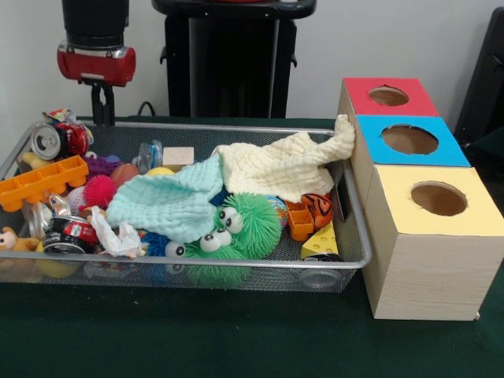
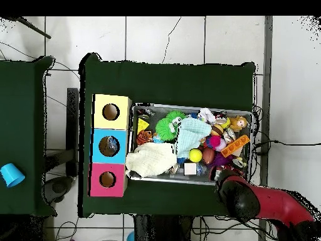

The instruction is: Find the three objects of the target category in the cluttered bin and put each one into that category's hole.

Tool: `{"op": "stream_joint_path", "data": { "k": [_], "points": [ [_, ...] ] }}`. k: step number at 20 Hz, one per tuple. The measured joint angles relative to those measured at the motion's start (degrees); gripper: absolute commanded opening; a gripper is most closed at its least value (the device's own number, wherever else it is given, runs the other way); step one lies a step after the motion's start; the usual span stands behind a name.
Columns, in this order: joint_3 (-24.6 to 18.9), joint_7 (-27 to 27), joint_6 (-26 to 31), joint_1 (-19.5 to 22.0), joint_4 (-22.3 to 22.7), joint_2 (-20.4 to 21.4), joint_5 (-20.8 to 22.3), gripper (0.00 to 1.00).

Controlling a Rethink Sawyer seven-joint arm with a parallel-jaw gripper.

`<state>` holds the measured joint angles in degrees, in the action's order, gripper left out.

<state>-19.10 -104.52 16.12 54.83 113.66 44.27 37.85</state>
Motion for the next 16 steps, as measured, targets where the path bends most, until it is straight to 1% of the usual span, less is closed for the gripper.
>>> {"op": "stream_joint_path", "data": {
  "k": [8, 16],
  "points": [
    [-1.0, 0.0, 0.0, 0.0, 1.3, 1.0, -0.6, 0.00],
    [-0.8, 0.0, 0.0, -1.4, 1.6, 0.1, -0.5, 0.00]
  ]
}}
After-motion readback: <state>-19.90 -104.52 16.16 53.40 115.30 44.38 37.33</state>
